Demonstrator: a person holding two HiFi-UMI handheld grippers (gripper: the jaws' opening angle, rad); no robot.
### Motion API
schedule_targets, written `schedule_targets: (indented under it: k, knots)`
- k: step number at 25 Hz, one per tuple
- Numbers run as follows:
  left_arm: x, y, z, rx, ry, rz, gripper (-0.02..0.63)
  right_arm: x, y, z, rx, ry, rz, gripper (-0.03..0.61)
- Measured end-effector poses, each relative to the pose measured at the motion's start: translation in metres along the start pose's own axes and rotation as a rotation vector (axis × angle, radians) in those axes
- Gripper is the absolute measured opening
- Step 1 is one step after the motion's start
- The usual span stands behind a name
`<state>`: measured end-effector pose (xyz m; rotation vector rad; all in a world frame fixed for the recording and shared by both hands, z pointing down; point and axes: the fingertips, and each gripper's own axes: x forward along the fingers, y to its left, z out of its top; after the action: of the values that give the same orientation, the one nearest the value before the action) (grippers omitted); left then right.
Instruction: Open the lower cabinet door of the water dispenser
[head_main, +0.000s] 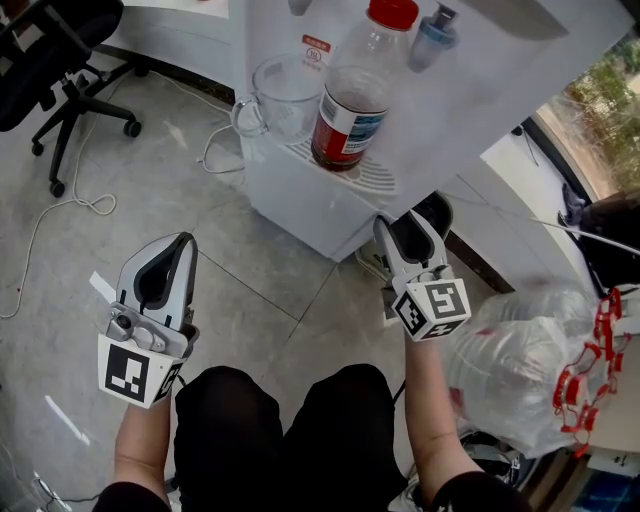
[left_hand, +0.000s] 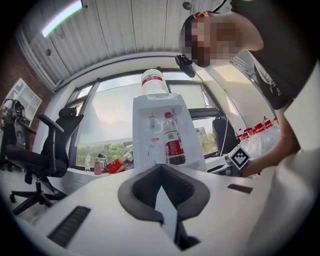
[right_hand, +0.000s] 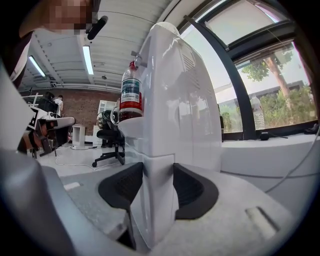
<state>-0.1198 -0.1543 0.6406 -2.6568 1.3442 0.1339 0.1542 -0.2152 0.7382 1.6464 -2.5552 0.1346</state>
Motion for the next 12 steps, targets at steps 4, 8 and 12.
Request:
schedule_targets:
  k: [4,8,12]
  knots:
    - [-0.001,0.001,0.0,0.019,-0.002,0.009,0.008,-0.002,0.003,-0.001,-0.007,-0.011,0.004,0.192]
    - [-0.004,0.0,-0.002,0.01,0.015,0.013,0.008,-0.008,0.016,-0.002,-0.025,-0.029,0.051,0.19]
    - [-0.008,0.001,-0.002,0.008,0.022,0.02,0.008,-0.013,0.026,-0.003,-0.03,-0.035,0.079,0.187]
